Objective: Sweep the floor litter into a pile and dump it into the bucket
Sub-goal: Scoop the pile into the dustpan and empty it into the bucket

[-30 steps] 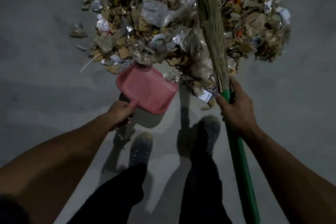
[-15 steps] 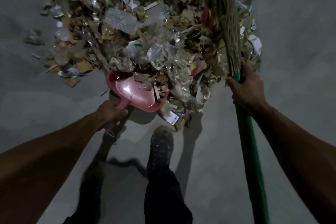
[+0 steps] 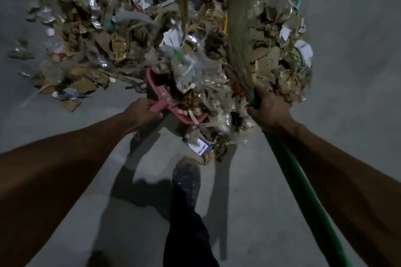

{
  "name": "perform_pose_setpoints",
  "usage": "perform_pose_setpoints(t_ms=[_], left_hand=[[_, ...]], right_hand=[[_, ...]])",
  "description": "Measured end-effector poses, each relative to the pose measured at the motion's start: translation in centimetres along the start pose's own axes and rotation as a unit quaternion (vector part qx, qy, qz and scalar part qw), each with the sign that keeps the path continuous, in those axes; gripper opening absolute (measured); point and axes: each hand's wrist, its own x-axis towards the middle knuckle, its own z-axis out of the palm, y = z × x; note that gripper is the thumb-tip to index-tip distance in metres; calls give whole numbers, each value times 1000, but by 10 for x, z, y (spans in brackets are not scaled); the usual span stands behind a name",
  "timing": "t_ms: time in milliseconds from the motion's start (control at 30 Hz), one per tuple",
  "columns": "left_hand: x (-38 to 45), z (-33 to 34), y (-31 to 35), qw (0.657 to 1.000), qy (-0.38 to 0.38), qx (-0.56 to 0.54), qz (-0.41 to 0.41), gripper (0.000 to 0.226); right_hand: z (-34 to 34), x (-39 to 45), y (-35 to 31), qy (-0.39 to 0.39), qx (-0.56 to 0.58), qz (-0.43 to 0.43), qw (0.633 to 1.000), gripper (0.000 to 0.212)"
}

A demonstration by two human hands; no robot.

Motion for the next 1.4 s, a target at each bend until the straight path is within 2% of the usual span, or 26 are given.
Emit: perform_pose_setpoints(t_ms=[133, 233, 367, 467, 600, 700, 767, 900, 1000, 1200, 1400], left_hand=[[9, -2, 4, 997, 28, 75, -3, 20], [4, 1, 1, 982, 71, 175, 2, 21], [-7, 8, -8, 934, 163, 311, 65, 23], [-13, 12, -11, 887, 191, 413, 86, 29], [-16, 10, -15, 834, 234, 483, 132, 31], [-14, 7, -20, 813, 258, 484, 197, 30], [-15, 5, -19, 801, 268, 494, 207, 29], [-16, 5, -24, 820, 249, 467, 220, 43], [-23, 5, -24, 827, 263, 438, 232, 46], [-55, 2, -19, 833, 280, 401, 259, 48], [-124, -14, -9, 840, 298, 370, 261, 48]], right_hand=[[23, -24, -7, -31, 18, -7, 999, 53], [23, -41, -5, -21, 21, -15, 999, 63], [-6, -49, 3, 44, 34, -5, 998, 58], [-27, -31, 9, 57, 42, 28, 997, 45], [-19, -21, 4, 5, 26, 19, 999, 46], [8, -32, -10, -42, 36, 1, 998, 49], [23, -41, -19, -47, 51, -2, 998, 55], [41, -53, -31, -39, 54, -22, 998, 62], [41, -59, -33, -30, 46, -26, 998, 66], [19, -88, -42, -32, 51, -15, 998, 64], [-21, -145, -72, -16, 56, -11, 998, 62]])
